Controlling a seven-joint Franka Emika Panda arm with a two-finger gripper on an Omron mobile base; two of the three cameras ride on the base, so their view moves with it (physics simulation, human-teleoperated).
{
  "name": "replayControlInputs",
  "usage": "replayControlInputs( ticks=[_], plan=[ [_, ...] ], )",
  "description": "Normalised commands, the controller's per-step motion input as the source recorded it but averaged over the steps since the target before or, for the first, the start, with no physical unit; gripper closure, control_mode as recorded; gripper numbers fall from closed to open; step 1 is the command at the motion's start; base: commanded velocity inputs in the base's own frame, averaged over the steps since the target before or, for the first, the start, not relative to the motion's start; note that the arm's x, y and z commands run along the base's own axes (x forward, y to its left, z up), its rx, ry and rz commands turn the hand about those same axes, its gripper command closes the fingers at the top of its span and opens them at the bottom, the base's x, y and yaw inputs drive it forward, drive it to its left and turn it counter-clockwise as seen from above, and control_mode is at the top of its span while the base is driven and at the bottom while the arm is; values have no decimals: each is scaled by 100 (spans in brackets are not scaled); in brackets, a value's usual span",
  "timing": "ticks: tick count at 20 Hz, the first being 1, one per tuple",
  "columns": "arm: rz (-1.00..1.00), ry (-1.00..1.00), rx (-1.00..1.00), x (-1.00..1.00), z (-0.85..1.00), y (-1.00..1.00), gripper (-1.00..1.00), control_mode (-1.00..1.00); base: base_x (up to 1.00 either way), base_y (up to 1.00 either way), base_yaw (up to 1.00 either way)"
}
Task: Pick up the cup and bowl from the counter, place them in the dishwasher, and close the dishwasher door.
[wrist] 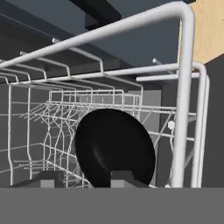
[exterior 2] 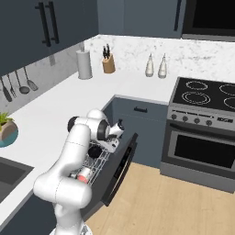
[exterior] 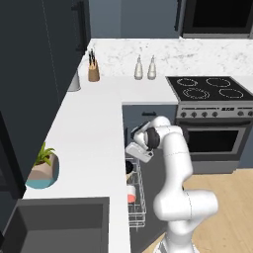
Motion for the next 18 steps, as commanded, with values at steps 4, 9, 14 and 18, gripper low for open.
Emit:
replayControlInputs(
  ticks=[4, 9, 14, 18],
  plan=[
    [8, -11, 4, -36, 10, -51, -100, -100, 0, 0, 0],
    [0, -36, 2, -94, 14, -11, -100, -100, 0, 0, 0],
    [-6, -35, 2, -100, 35, -4, -100, -100, 0, 0, 0],
    [-8, -1, 7, -98, 100, -18, -100, -100, 0, 0, 0]
  ],
)
